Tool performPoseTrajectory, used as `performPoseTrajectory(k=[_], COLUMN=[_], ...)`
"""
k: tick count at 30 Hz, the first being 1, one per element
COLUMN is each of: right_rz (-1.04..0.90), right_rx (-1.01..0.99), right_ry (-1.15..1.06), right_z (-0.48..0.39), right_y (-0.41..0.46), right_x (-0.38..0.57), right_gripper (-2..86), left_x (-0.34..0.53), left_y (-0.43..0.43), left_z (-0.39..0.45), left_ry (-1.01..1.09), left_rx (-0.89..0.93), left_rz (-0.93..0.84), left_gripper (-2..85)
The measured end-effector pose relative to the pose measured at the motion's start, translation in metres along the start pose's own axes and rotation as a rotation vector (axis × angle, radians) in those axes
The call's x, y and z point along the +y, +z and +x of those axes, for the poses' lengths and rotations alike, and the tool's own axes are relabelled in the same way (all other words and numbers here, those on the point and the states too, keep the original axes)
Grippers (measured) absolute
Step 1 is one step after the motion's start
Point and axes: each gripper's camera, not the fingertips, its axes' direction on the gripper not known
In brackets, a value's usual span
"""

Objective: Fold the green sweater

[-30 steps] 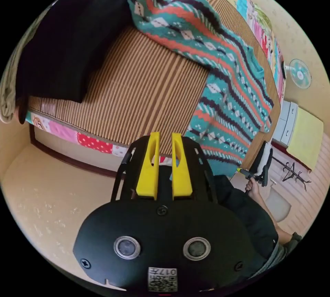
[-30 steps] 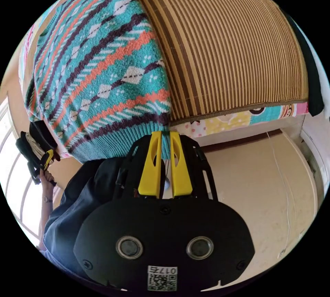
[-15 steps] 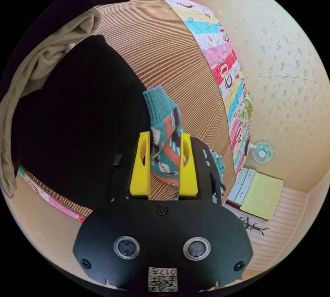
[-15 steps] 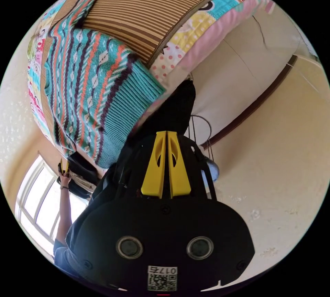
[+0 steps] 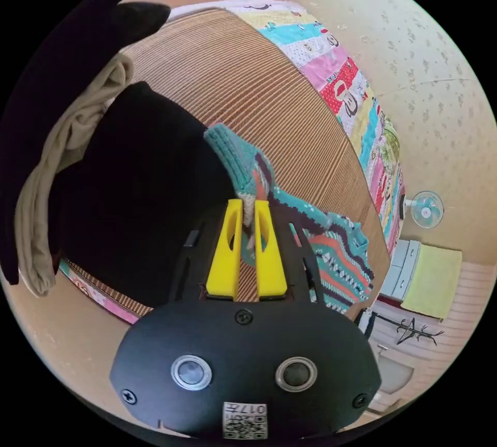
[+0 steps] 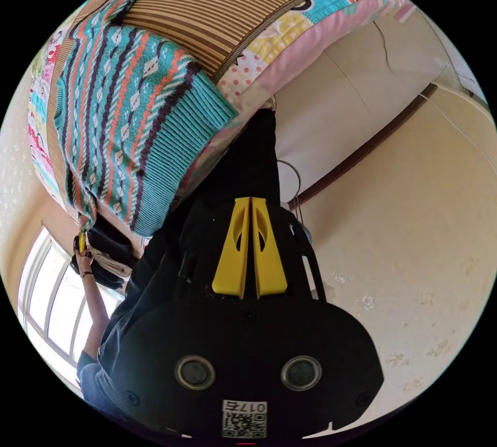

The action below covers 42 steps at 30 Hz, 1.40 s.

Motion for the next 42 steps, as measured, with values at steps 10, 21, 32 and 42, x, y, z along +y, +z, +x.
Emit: performPoseTrajectory(k=[10, 21, 32, 42], right_rz=[-0.052, 0.069, 0.472, 0.531], right_rx=[0.033, -0.398, -0.693, -0.477], right_ry=[-0.136, -0.206, -0.125, -0.066], right_z=[0.002, 0.061, 0.035, -0.039], right_y=[-0.003, -0.057, -0.153, -0.126], right_x=[-0.019, -0.104, -0.275, -0.353], right_gripper=[0.4, 1.2, 8.9, 6.0], left_x=[0.178, 0.406, 0.49, 0.506], left_y=[-0.076, 0.116, 0.203, 0.232], left_z=[0.218, 0.408, 0.37, 0.384], left_ry=[0.388, 0.876, 0.672, 0.654], left_rx=[0.381, 0.452, 0.127, 0.031], left_rz=[0.307, -0.277, -0.534, -0.562], left_gripper=[5.9, 7.8, 6.9, 6.9])
